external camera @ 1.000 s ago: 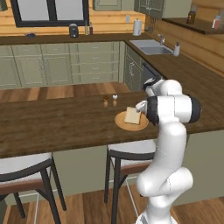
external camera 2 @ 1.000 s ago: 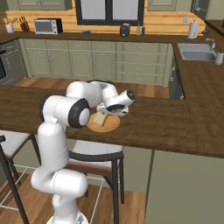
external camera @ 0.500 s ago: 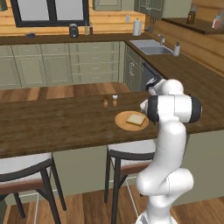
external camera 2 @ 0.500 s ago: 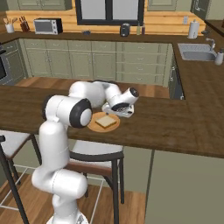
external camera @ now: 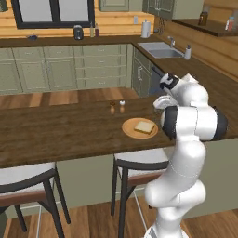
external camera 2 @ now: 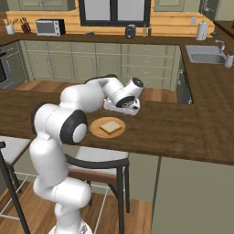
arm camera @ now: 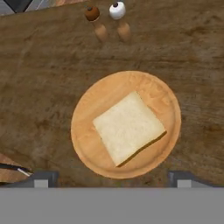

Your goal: Start the toaster. Once the lever pops up, take the bread to the plate on the dining counter.

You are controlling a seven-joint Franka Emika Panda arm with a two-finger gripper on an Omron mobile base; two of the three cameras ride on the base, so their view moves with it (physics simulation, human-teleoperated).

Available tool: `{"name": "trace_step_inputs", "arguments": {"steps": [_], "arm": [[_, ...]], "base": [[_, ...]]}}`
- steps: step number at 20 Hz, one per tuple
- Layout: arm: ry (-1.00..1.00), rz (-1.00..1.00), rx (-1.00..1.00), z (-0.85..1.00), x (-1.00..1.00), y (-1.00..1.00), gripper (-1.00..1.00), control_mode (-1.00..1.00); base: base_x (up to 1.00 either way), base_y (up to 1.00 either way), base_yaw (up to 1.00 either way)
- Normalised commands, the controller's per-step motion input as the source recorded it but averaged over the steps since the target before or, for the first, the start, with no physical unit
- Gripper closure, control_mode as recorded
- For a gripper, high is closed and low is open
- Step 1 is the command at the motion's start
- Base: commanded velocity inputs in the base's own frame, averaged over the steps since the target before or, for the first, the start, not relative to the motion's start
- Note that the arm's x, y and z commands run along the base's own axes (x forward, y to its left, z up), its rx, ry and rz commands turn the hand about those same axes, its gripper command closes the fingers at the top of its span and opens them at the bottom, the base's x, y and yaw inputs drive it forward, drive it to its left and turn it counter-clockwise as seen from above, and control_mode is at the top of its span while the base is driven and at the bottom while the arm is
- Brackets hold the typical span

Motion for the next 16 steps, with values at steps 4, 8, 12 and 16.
{"name": "trace_step_inputs", "arguments": {"steps": [4, 8, 12, 16], "arm": [[0.00, -0.05, -0.12, 0.81, -0.97, 0.81, -1.00, -1.00], [0.00, -0.09, -0.11, 0.48, -1.00, 0.74, -1.00, -1.00], [0.00, -0.12, -0.07, 0.39, -1.00, 0.53, -1.00, -1.00], [0.08, -0.10, -0.01, 0.42, -1.00, 0.23, -1.00, -1.00]], "base": [[0.00, 0.00, 0.00], [0.00, 0.00, 0.00], [0.00, 0.00, 0.00], [0.00, 0.00, 0.00]]}}
